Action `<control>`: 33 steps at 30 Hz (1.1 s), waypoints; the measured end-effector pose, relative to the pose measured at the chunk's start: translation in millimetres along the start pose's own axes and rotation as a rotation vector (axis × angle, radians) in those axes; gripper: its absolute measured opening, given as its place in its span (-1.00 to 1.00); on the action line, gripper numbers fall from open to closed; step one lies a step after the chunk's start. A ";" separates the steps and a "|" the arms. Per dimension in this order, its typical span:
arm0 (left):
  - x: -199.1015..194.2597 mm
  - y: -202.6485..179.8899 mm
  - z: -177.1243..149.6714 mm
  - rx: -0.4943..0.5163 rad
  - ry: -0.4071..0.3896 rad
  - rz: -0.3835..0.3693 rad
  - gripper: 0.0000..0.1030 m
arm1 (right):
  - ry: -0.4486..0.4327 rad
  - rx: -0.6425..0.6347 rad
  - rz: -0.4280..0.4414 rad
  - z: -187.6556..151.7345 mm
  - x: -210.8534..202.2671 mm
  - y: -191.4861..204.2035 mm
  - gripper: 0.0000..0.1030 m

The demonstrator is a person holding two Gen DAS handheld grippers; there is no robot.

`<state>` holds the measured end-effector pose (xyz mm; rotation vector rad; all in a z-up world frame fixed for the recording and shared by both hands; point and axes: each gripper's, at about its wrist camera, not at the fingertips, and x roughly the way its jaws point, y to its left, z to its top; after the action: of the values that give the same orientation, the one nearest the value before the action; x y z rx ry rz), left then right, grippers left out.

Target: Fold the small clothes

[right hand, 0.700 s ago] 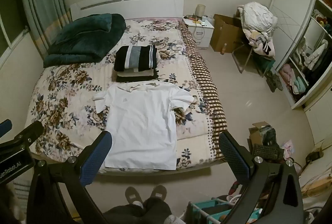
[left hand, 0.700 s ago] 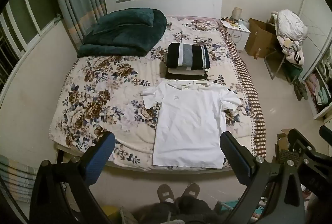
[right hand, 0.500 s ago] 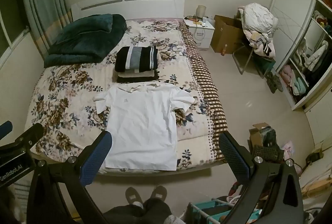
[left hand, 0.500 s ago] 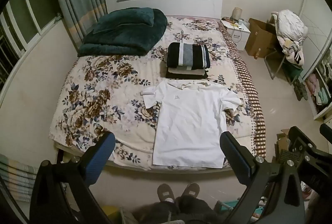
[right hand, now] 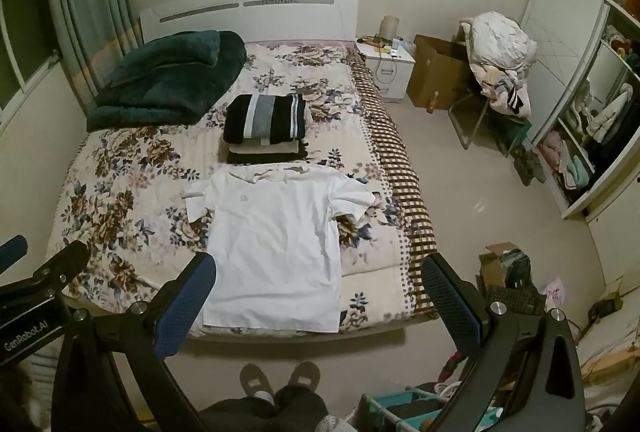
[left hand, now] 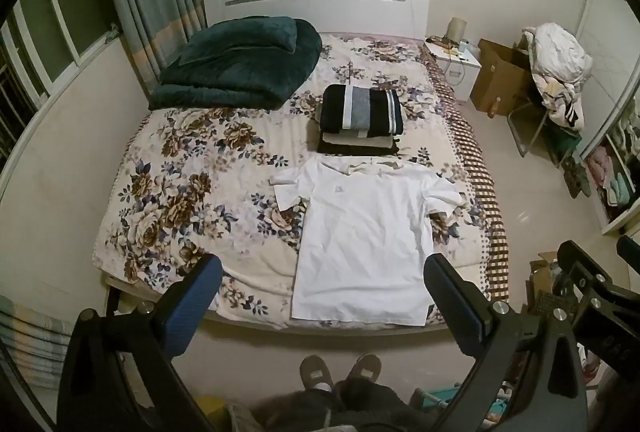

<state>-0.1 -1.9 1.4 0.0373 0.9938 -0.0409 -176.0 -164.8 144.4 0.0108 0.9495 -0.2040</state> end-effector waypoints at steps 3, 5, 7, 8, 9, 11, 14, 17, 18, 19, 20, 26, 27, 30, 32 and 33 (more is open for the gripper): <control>-3.3 -8.2 2.4 -0.001 -0.001 -0.002 1.00 | -0.001 -0.001 0.000 1.1 -1.0 0.2 1.00; -3.7 -10.5 3.4 -0.001 0.000 -0.004 0.99 | -0.003 0.000 0.001 0.4 -1.3 -0.6 1.00; -10.0 -12.1 8.6 -0.002 0.000 -0.004 0.99 | -0.004 -0.001 0.001 0.8 -2.0 -0.5 1.00; -11.0 -15.0 8.7 -0.002 -0.002 -0.005 0.99 | -0.005 -0.001 0.000 0.6 -2.2 -1.0 1.00; -9.7 -13.2 7.4 -0.001 -0.002 -0.005 0.99 | -0.005 -0.001 0.001 0.6 -2.3 -1.0 1.00; -9.3 -14.7 7.5 -0.002 -0.003 -0.005 0.99 | -0.006 -0.001 0.001 0.4 -2.9 -1.1 1.00; -11.4 -20.9 10.0 -0.002 -0.004 -0.007 0.99 | -0.008 -0.001 0.000 0.1 -3.5 -1.1 1.00; -11.2 -17.3 8.6 -0.005 -0.004 -0.009 0.99 | -0.009 0.000 0.001 -0.1 -4.1 -1.2 1.00; -18.1 -18.2 14.0 -0.006 -0.006 -0.011 0.99 | -0.009 0.000 0.001 0.5 -4.7 -0.7 1.00; -18.3 -18.7 14.5 -0.006 -0.007 -0.009 0.99 | -0.010 -0.001 -0.001 -0.4 -4.1 -1.5 1.00; -19.0 -20.6 16.2 -0.008 -0.006 -0.011 0.99 | -0.011 -0.001 0.000 -0.5 -3.9 -1.7 1.00; -17.8 -21.3 15.2 -0.010 -0.007 -0.013 0.99 | -0.015 -0.002 -0.001 -4.0 -0.8 -4.7 1.00; -17.8 -21.2 15.1 -0.011 -0.008 -0.013 0.99 | -0.015 -0.001 0.000 -4.4 -0.3 -5.2 1.00; -18.7 -23.0 15.7 -0.011 -0.010 -0.013 0.99 | -0.016 -0.002 0.000 3.3 -9.8 1.5 1.00; -19.0 -23.3 16.4 -0.012 -0.010 -0.014 0.99 | -0.016 -0.002 0.002 6.9 -11.5 0.5 1.00; -17.7 -20.7 14.4 -0.011 -0.010 -0.013 0.99 | -0.016 -0.002 0.002 7.9 -12.2 1.1 1.00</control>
<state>1.2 -23.0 23.8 0.0207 0.9839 -0.0479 -176.3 -162.5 158.8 0.0083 0.9336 -0.2009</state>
